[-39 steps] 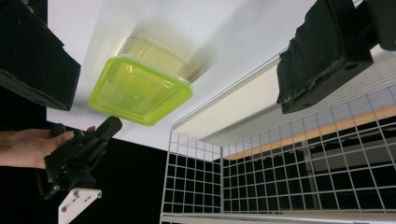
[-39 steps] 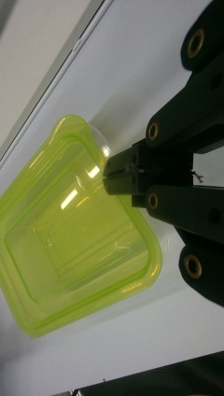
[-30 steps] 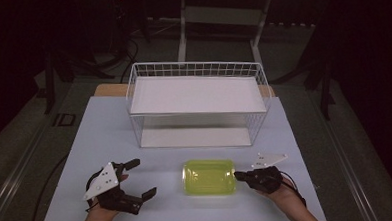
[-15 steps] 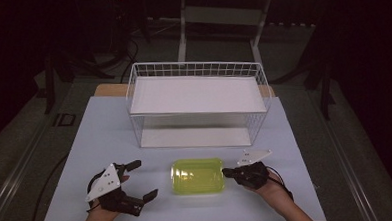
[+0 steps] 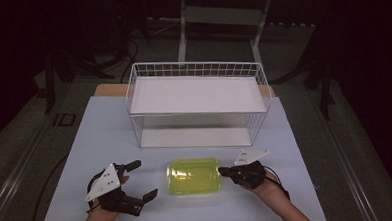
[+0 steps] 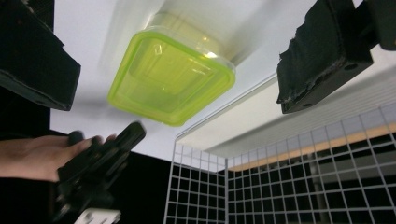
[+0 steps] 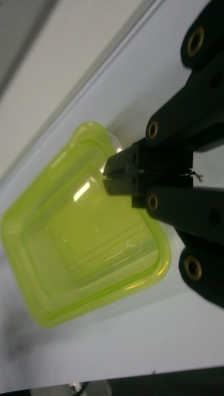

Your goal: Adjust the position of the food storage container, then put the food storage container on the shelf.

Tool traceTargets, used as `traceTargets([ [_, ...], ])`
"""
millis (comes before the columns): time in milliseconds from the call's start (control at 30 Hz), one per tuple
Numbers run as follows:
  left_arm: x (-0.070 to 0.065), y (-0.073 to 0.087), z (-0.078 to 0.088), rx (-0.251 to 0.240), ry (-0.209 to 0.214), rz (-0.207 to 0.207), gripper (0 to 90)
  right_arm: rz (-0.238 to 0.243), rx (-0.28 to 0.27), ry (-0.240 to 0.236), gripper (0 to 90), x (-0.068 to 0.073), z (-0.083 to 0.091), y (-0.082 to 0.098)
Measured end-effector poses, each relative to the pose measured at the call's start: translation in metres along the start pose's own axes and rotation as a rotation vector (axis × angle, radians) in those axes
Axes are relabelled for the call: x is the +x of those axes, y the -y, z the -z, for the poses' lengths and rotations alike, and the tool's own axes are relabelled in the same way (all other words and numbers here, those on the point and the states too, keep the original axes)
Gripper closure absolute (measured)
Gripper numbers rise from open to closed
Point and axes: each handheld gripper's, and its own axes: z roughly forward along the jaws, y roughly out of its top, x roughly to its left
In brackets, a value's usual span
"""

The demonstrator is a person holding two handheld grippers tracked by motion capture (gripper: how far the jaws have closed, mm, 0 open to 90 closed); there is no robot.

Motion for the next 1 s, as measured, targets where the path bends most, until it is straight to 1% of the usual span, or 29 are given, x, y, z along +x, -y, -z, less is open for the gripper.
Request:
traceTargets([
  [33,0.000,0.000,0.000,0.005,-0.004,0.004,0.1,0.001,-0.010,0.001,81.3,0.001,0.004,-0.001],
  [67,0.001,0.000,-0.001,0.010,-0.012,0.008,0.1,-0.007,-0.019,0.012,74.6,0.003,0.007,-0.002],
  [100,0.001,0.000,-0.001,0.010,-0.012,0.008,0.1,-0.007,-0.019,0.012,74.6,0.003,0.007,-0.002],
  [133,0.002,0.001,-0.002,0.020,-0.015,0.021,0.1,-0.024,-0.051,0.039,58.5,0.006,0.013,-0.003],
  [167,0.002,0.001,-0.003,0.019,-0.013,0.033,0.1,-0.028,-0.054,0.055,49.6,0.007,0.015,-0.004],
  [200,0.003,0.001,-0.003,0.027,-0.010,0.045,0.1,-0.033,-0.077,0.060,39.6,0.008,0.017,-0.004],
  [233,0.003,0.001,-0.003,0.027,-0.010,0.045,0.1,-0.033,-0.077,0.060,39.6,0.008,0.017,-0.004],
  [267,0.004,0.003,-0.005,0.060,-0.002,0.046,0.1,-0.045,-0.092,0.065,35.1,0.009,0.018,-0.003],
  [300,0.003,0.003,-0.006,0.069,-0.009,0.037,0.1,-0.100,-0.109,0.035,17.0,0.007,0.020,-0.003],
  [333,0.002,0.004,-0.008,0.089,-0.002,0.038,0.1,-0.104,-0.102,0.035,12.1,0.007,0.020,-0.003],
  [367,0.002,0.004,-0.008,0.089,-0.002,0.038,0.1,-0.104,-0.102,0.035,12.1,0.007,0.020,-0.003],
  [400,0.001,0.003,-0.011,0.120,0.008,0.068,0.1,-0.109,-0.099,0.064,12.4,0.010,0.020,-0.001],
  [433,0.000,0.003,-0.014,0.141,0.010,0.092,0.1,-0.107,-0.106,0.079,13.5,0.011,0.020,0.000],
  [467,0.000,0.003,-0.014,0.141,0.010,0.092,0.1,-0.107,-0.106,0.079,13.5,0.011,0.020,0.000],
  [500,0.000,0.003,-0.014,0.141,0.010,0.092,0.1,-0.104,-0.109,0.113,13.5,0.013,0.020,0.001],
  [533,-0.001,0.000,-0.022,0.218,0.036,0.144,0.1,-0.121,-0.117,0.106,15.1,0.013,0.022,0.001],
  [600,-0.003,-0.002,-0.029,0.251,0.044,0.155,0.1,-0.124,-0.152,0.106,15.1,0.012,0.024,0.001],
  [633,-0.003,-0.002,-0.029,0.251,0.044,0.155,0.1,-0.127,-0.130,0.128,15.2,0.013,0.025,-0.002],
  [667,-0.003,-0.004,-0.035,0.263,0.038,0.184,0.1,-0.122,-0.134,0.130,17.2,0.013,0.027,-0.004],
  [700,-0.002,-0.005,-0.038,0.256,0.042,0.201,0.1,-0.127,-0.151,0.129,19.1,0.013,0.028,-0.005],
  [733,-0.001,-0.006,-0.041,0.255,0.036,0.224,0.2,-0.139,-0.157,0.127,20.1,0.013,0.030,-0.006],
  [767,0.001,-0.006,-0.044,0.255,0.040,0.244,0.1,-0.154,-0.150,0.124,20.1,0.013,0.031,-0.009],
  [833,0.003,-0.008,-0.051,0.277,0.024,0.260,0.2,-0.185,-0.142,0.135,18.9,0.014,0.031,-0.012],
  [900,0.005,-0.008,-0.058,0.303,0.006,0.281,0.2,-0.203,-0.134,0.136,13.6,0.014,0.027,-0.014],
  [933,0.007,-0.008,-0.061,0.315,0.009,0.286,0.2,-0.216,-0.132,0.146,12.8,0.014,0.024,-0.013],
  [967,0.007,-0.008,-0.065,0.325,0.004,0.283,0.2,-0.218,-0.126,0.146,11.1,0.014,0.021,-0.013],
  [1000,0.008,-0.008,-0.067,0.336,-0.002,0.281,0.2,-0.224,-0.110,0.150,11.2,0.015,0.016,-0.012],
])
